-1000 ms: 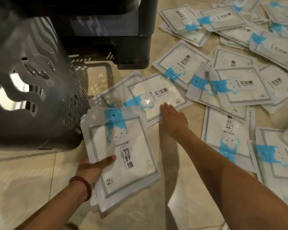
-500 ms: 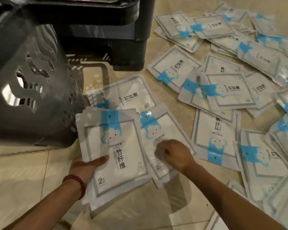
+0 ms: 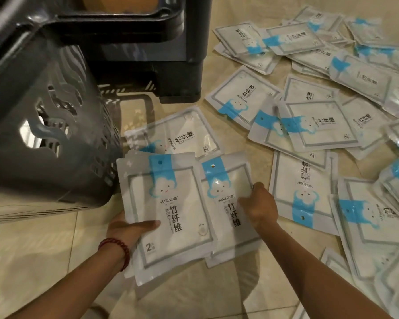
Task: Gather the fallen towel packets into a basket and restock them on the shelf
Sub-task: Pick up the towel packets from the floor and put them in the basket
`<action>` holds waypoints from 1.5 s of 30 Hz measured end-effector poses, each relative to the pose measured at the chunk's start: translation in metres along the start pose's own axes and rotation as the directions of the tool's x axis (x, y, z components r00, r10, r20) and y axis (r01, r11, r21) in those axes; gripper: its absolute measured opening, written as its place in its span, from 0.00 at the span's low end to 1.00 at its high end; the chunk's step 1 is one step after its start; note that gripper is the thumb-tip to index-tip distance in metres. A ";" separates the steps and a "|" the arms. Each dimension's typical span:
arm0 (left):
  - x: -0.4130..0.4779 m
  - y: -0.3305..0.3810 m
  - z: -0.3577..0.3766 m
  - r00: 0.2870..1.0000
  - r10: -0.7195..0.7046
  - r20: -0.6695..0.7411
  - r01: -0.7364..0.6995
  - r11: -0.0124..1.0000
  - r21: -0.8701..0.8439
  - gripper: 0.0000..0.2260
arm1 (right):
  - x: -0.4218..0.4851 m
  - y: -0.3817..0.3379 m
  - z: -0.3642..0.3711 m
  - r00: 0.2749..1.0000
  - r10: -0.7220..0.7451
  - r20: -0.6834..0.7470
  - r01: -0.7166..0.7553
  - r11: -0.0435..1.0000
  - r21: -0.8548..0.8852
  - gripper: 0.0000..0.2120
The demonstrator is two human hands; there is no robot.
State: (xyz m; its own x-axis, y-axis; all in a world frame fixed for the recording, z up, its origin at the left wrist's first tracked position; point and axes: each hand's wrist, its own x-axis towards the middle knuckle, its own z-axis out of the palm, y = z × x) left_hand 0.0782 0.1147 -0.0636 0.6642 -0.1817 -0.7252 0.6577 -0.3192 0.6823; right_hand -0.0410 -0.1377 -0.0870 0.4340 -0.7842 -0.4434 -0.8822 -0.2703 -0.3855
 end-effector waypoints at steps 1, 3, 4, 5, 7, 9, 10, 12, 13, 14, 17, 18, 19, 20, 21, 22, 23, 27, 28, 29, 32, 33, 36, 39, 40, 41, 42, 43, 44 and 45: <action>-0.001 0.001 0.002 1.000 0.001 0.004 -0.001 1.000 0.014 0.19 | -0.002 0.003 -0.005 1.000 -0.022 0.010 0.022 1.000 0.014 0.10; -0.008 0.004 0.007 1.000 0.001 0.031 -0.003 0.998 0.062 0.19 | -0.008 0.010 -0.019 0.995 -0.100 -0.017 0.101 0.994 0.049 0.07; -0.014 0.007 0.010 0.999 0.001 0.047 -0.005 0.996 0.086 0.19 | -0.012 0.014 -0.027 0.990 -0.130 -0.050 0.134 0.988 0.080 0.07; -0.020 0.011 0.014 0.998 0.006 0.069 -0.014 0.994 0.111 0.18 | -0.016 0.018 -0.037 0.985 -0.144 -0.094 0.155 0.981 0.119 0.08; -0.035 0.024 0.021 0.990 0.035 0.134 -0.058 0.983 0.172 0.15 | -0.023 0.023 -0.061 0.972 -0.148 -0.182 0.183 0.964 0.192 0.09; -0.052 0.044 0.027 0.979 0.084 0.184 -0.124 0.967 0.221 0.16 | -0.031 0.023 -0.090 0.962 -0.146 -0.232 0.208 0.941 0.268 0.08; -0.061 0.057 0.029 0.973 0.113 0.201 -0.160 0.959 0.234 0.17 | -0.036 0.022 -0.104 0.958 -0.138 -0.251 0.216 0.923 0.317 0.08; -0.079 0.083 0.034 0.958 0.175 0.225 -0.228 0.945 0.235 0.18 | -0.045 0.017 -0.133 0.948 -0.121 -0.294 0.239 0.882 0.407 0.10; -0.088 0.097 0.037 0.949 0.211 0.234 -0.264 0.937 0.229 0.17 | -0.050 0.014 -0.146 0.941 -0.115 -0.318 0.256 0.856 0.449 0.10; -0.098 0.111 0.040 0.938 0.247 0.245 -0.302 0.927 0.223 0.17 | -0.056 0.009 -0.160 0.934 -0.105 -0.341 0.273 0.825 0.495 0.09; -0.129 0.150 0.048 0.908 0.330 0.259 -0.382 0.905 0.188 0.15 | -0.074 -0.011 -0.198 0.900 -0.102 -0.423 0.346 0.756 0.555 0.07; -0.140 0.160 0.049 0.909 0.332 0.254 -0.377 0.913 0.158 0.15 | -0.081 -0.018 -0.210 0.887 -0.106 -0.450 0.371 0.744 0.556 0.07; -0.149 0.168 0.048 0.912 0.321 0.255 -0.360 0.925 0.124 0.14 | -0.088 -0.027 -0.221 0.872 -0.108 -0.477 0.394 0.733 0.554 0.07; -0.158 0.174 0.047 0.915 0.297 0.273 -0.334 0.937 0.102 0.14 | -0.094 -0.036 -0.233 0.857 -0.108 -0.504 0.415 0.724 0.550 0.08; -0.168 0.180 0.046 0.917 0.261 0.302 -0.301 0.949 0.094 0.14 | -0.100 -0.045 -0.245 0.840 -0.107 -0.532 0.437 0.716 0.544 0.08; -0.177 0.186 0.045 0.920 0.219 0.325 -0.263 0.960 0.096 0.14 | -0.105 -0.055 -0.258 0.821 -0.112 -0.559 0.461 0.708 0.535 0.08; -0.186 0.192 0.042 0.925 0.181 0.333 -0.227 0.969 0.102 0.14 | -0.110 -0.064 -0.271 0.800 -0.126 -0.587 0.490 0.701 0.518 0.08; -0.216 0.207 0.027 0.925 0.122 0.361 -0.166 0.981 0.096 0.12 | -0.133 -0.101 -0.319 0.720 -0.231 -0.655 0.603 0.675 0.425 0.07; -0.222 0.210 0.022 0.920 0.119 0.374 -0.161 0.983 0.083 0.12 | -0.137 -0.109 -0.327 0.703 -0.249 -0.667 0.624 0.666 0.409 0.07; -0.227 0.211 0.020 0.916 0.110 0.386 -0.150 0.986 0.076 0.12 | -0.141 -0.115 -0.334 0.687 -0.257 -0.680 0.641 0.656 0.399 0.08; -0.247 0.217 0.000 0.912 0.119 0.392 -0.152 0.987 0.054 0.17 | -0.154 -0.135 -0.348 0.646 -0.292 -0.705 0.698 0.599 0.392 0.09; -0.254 0.218 -0.008 0.908 0.144 0.393 -0.176 0.983 0.045 0.20 | -0.159 -0.143 -0.351 0.635 -0.309 -0.708 0.717 0.578 0.390 0.09; -0.272 0.228 -0.034 0.907 0.223 0.357 -0.243 0.970 0.012 0.25 | -0.170 -0.168 -0.352 0.624 -0.362 -0.693 0.755 0.509 0.413 0.14; -0.285 0.241 -0.061 0.922 0.278 0.269 -0.279 0.960 -0.034 0.26 | -0.182 -0.201 -0.346 0.600 -0.436 -0.671 0.793 0.432 0.429 0.14; -0.288 0.245 -0.071 0.927 0.304 0.220 -0.301 0.952 -0.051 0.26 | -0.186 -0.213 -0.343 0.588 -0.459 -0.666 0.806 0.407 0.431 0.12; -0.290 0.250 -0.081 0.931 0.324 0.170 -0.317 0.946 -0.069 0.25 | -0.190 -0.225 -0.338 0.578 -0.475 -0.663 0.814 0.386 0.433 0.10; -0.291 0.255 -0.093 0.933 0.338 0.126 -0.327 0.940 -0.096 0.22 | -0.194 -0.236 -0.333 0.573 -0.485 -0.660 0.819 0.371 0.439 0.09; -0.292 0.260 -0.106 0.932 0.351 0.085 -0.338 0.932 -0.133 0.19 | -0.198 -0.247 -0.326 0.573 -0.495 -0.653 0.819 0.355 0.450 0.08; -0.292 0.266 -0.120 0.929 0.367 0.047 -0.354 0.920 -0.169 0.17 | -0.202 -0.258 -0.319 0.575 -0.504 -0.645 0.818 0.338 0.466 0.08; -0.289 0.272 -0.135 0.923 0.385 0.012 -0.375 0.906 -0.196 0.17 | -0.205 -0.269 -0.311 0.577 -0.511 -0.636 0.815 0.322 0.481 0.08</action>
State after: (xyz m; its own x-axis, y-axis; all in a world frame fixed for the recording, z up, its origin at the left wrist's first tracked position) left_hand 0.1131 0.2064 0.3446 0.8618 -0.3014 -0.4079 0.4163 -0.0391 0.9084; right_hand 0.0506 -0.0778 0.3599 0.5857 -0.6701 0.4560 0.1571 -0.4580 -0.8749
